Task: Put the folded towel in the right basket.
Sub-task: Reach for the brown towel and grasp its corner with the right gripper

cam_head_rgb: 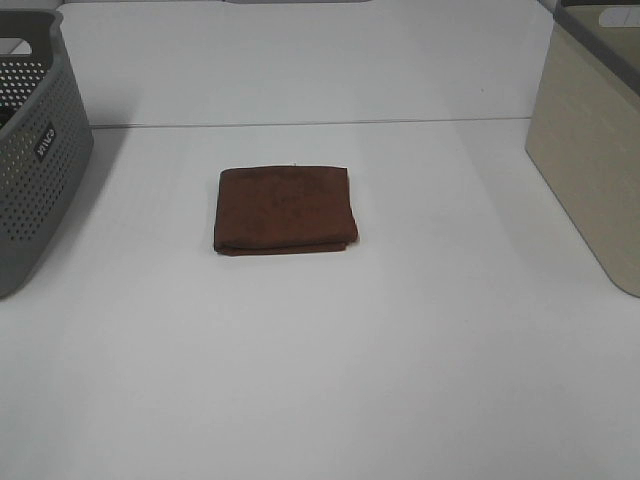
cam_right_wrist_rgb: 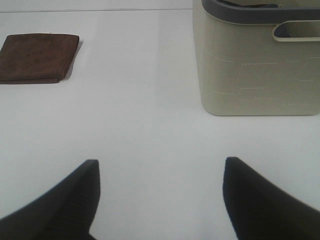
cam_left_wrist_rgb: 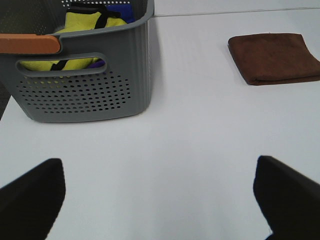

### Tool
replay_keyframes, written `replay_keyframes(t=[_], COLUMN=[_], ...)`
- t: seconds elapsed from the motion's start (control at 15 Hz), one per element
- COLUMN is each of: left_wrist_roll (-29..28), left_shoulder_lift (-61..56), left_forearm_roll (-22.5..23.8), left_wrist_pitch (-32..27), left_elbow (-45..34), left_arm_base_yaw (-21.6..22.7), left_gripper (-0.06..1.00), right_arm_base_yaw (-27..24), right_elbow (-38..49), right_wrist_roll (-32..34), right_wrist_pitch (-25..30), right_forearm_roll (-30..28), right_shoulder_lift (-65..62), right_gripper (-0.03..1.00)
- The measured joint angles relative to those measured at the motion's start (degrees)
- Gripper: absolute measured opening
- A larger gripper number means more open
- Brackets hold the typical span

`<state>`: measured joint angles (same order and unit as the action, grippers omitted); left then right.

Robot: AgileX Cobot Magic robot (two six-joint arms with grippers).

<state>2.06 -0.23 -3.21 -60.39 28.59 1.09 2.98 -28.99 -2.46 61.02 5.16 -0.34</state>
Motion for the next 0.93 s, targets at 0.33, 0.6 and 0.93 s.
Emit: replay_keyframes(t=[0.33, 0.6, 0.93], left_wrist_roll=[0.0, 0.0, 0.0], left_shoulder_lift=[0.0, 0.0, 0.0], left_forearm_roll=[0.0, 0.0, 0.0], left_wrist_pitch=[0.0, 0.0, 0.0], left_elbow=[0.0, 0.0, 0.0], left_arm_base_yaw=[0.0, 0.0, 0.0], left_gripper=[0.97, 0.97, 0.97], right_arm_base_yaw=[0.0, 0.0, 0.0], right_elbow=[0.0, 0.0, 0.0], right_wrist_roll=[0.0, 0.0, 0.0], right_wrist_pitch=[0.0, 0.0, 0.0], right_forearm_roll=[0.0, 0.0, 0.0], right_shoulder_lift=[0.0, 0.0, 0.0], right_gripper=[0.66, 0.66, 0.66])
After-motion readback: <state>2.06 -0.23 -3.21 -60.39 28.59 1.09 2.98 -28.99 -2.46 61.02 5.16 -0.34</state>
